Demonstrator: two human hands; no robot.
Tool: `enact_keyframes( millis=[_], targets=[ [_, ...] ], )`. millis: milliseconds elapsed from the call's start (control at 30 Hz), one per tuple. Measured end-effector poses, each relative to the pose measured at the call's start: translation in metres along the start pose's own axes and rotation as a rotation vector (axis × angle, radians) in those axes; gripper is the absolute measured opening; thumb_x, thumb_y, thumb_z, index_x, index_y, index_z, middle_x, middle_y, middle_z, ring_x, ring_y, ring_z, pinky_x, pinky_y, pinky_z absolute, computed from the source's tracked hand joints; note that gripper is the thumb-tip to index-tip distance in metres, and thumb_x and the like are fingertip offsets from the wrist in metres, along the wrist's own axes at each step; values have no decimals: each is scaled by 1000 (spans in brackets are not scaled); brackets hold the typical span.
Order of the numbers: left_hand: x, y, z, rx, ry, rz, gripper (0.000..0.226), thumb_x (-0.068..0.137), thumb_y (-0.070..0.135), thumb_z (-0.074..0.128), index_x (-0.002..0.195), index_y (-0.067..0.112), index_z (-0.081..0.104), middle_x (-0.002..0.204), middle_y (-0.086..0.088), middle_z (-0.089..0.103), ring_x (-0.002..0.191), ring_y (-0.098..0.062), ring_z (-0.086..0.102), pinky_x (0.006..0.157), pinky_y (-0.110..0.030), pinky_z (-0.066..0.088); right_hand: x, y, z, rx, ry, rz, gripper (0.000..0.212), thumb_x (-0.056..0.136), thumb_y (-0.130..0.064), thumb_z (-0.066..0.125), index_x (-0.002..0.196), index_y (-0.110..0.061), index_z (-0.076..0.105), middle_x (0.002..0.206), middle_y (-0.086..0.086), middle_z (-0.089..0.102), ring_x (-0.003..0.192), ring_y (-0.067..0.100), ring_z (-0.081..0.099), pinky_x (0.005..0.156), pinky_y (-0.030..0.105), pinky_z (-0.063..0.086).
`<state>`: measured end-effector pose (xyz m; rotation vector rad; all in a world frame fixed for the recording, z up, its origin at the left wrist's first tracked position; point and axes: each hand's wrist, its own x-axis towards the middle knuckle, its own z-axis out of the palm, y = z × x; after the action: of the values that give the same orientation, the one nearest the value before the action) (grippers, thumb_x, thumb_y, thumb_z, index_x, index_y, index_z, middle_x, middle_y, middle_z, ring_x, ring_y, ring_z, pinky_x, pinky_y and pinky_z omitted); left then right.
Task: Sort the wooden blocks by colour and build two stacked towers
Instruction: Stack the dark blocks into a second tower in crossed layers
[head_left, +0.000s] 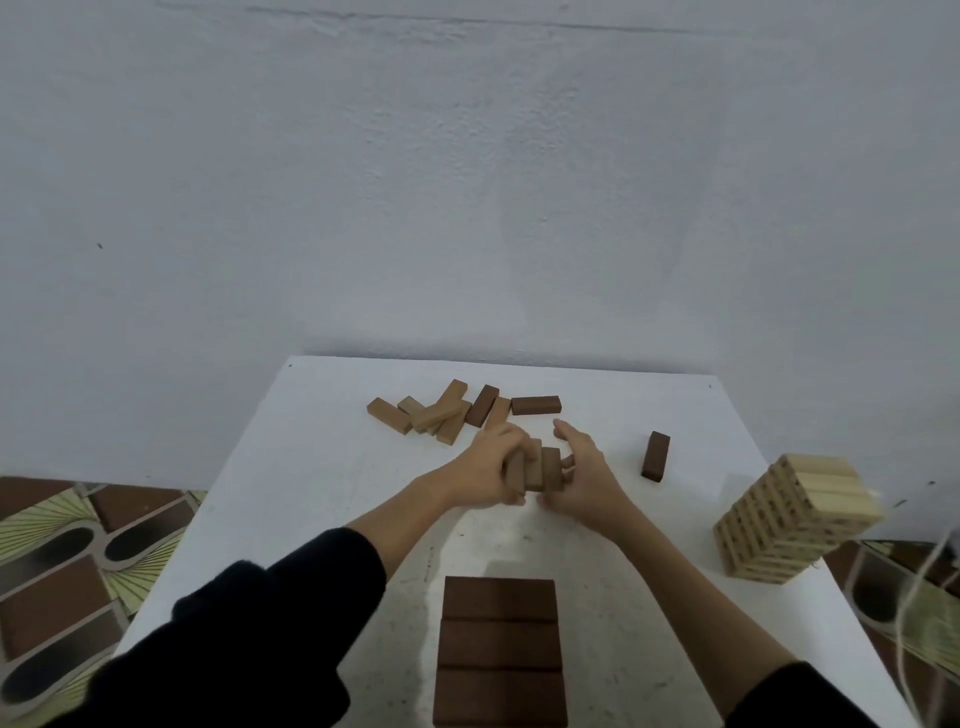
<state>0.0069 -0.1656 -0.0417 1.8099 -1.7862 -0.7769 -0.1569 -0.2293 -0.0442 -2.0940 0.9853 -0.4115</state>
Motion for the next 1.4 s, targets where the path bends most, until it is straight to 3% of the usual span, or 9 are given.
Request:
enact_keyframes(
  millis=[100,233,400,600,800,1000,1167,1300,1400],
  targets=[
    [-5,-6,2,-66,20,3,53,67,13,82,111,18,53,117,4,42,109,-19,43,95,-35,45,-4,-1,-2,67,-79,-24,95,68,-1,77,146,-9,23,133,5,43,83,10,54,75,20,50],
    [-11,-7,4,-168,51,-4,63,65,9,82,119,17,50,115,1,47,103,-17,48,89,-34,49,-4,2,-1,85,-69,-78,92,67,-2,81,143,-5,29,111,-2,53,70,4,55,67,13,48],
    [-14,-7,6,-242,42,-54,82,67,8,83,135,19,39,118,2,45,98,-11,50,77,-13,46,-5,-1,-1,123,-75,-61,93,66,-9,83,142,-8,31,112,0,53,75,7,50,68,8,44],
    [-13,-10,10,-242,37,-88,91,64,14,83,139,25,32,120,1,47,106,-17,49,87,-31,51,-5,2,0,98,-89,-74,95,65,-10,84,143,-10,29,110,-3,53,78,6,52,69,8,45],
    [-15,-1,4,-230,46,-91,88,67,10,83,138,26,32,116,6,46,96,-12,51,73,-13,47,-4,-2,-2,54,-91,-75,95,67,-16,83,144,-17,27,108,-12,50,94,17,46,86,30,44],
    [-29,28,-33,-224,141,12,90,62,9,86,137,21,37,109,10,52,95,-6,52,84,-11,43,-10,-32,-26,92,-25,-126,97,66,-10,82,144,-23,27,119,-9,49,115,9,38,86,6,30],
    [-64,70,-79,-214,171,44,90,65,11,83,137,30,34,118,6,54,109,-14,55,96,-34,48,-31,-91,-59,104,-25,-234,98,66,-13,83,144,-25,26,118,-9,52,111,4,49,82,-5,30],
    [-102,102,-97,-233,216,48,89,68,10,82,138,32,31,116,11,52,110,-7,53,87,-17,48,-64,-128,-76,117,-32,-317,95,69,-13,82,144,-27,26,117,-8,53,113,2,49,81,-4,33],
    [-133,122,-101,-220,242,73,91,66,16,83,138,34,30,115,14,52,107,-7,56,87,-20,49,-91,-148,-81,125,-24,-339,91,68,-14,83,141,-30,30,114,-11,54,107,-3,51,84,-2,35]
  ],
)
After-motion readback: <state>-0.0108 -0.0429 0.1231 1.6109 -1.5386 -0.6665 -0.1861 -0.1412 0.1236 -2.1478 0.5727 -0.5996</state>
